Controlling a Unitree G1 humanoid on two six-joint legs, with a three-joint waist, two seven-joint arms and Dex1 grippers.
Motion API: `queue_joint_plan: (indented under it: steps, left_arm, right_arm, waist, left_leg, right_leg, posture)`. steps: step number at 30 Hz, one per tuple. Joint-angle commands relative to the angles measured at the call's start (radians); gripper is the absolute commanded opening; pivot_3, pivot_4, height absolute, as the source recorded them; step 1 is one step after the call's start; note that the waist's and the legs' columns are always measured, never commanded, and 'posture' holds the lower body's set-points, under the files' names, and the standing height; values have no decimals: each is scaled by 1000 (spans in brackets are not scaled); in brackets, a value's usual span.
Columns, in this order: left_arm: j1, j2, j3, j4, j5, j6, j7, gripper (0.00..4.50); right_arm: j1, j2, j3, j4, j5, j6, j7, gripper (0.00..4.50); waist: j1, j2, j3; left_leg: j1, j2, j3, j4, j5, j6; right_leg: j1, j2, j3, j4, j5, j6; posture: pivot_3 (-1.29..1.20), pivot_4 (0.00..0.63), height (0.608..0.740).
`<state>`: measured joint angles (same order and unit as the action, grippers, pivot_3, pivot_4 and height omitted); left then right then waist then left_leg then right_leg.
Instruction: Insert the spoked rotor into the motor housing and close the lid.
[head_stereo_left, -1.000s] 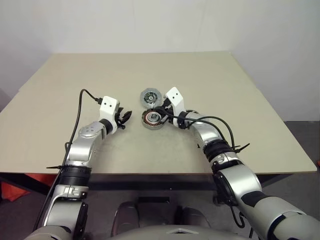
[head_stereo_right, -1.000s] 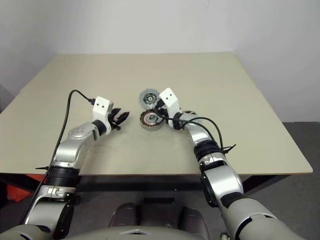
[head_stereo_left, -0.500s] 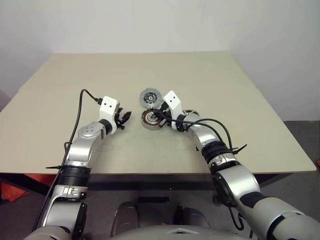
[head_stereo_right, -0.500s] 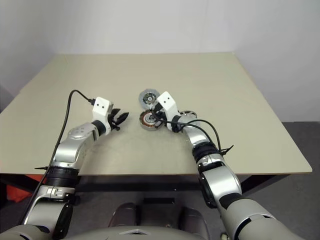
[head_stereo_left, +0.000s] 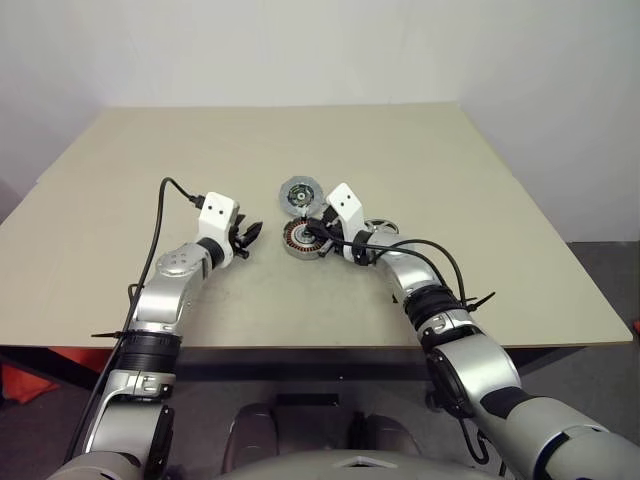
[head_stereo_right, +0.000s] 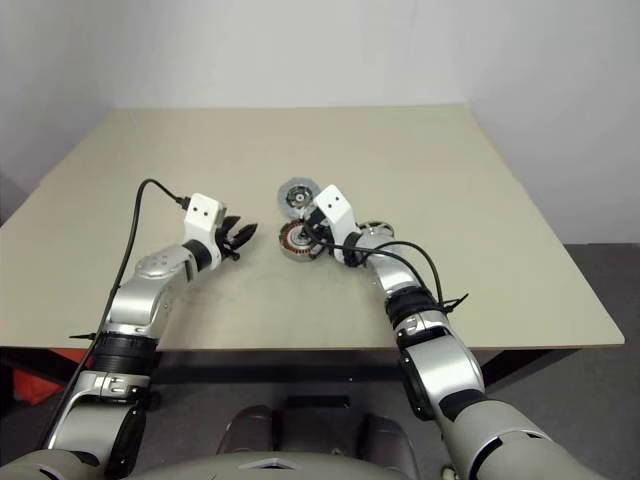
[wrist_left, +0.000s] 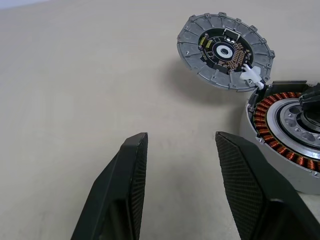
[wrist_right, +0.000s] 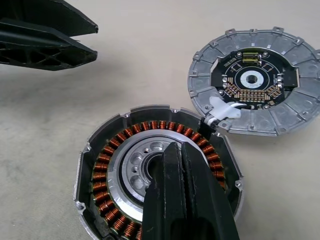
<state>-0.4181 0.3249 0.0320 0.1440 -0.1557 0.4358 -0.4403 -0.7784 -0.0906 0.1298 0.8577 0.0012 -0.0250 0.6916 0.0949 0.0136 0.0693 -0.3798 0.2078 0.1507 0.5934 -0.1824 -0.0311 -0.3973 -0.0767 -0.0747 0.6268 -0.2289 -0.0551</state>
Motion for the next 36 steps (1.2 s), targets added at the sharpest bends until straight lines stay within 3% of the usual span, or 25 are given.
queue_joint_plan:
  steps: [1, 36]
  left_arm:
    - [-20, 13, 14, -18, 0, -21, 3, 2273]
    - [-17, 23, 9, 12, 7, -50, 7, 2273]
  right_arm:
    - [-9, 8, -2, -46, 7, -5, -1, 44]
    - [-62, 25, -20, -61, 18, -25, -3, 44]
  waist:
    - [0, 0, 0]
    - [0, 0, 0]
  left_leg:
    - [0, 0, 0, 0, 0, 0]
    - [0, 0, 0, 0, 0, 0]
  right_leg:
    - [0, 0, 0, 0, 0, 0]
    - [0, 0, 0, 0, 0, 0]
  posture:
    - [0, 0, 740]
    - [0, 0, 740]
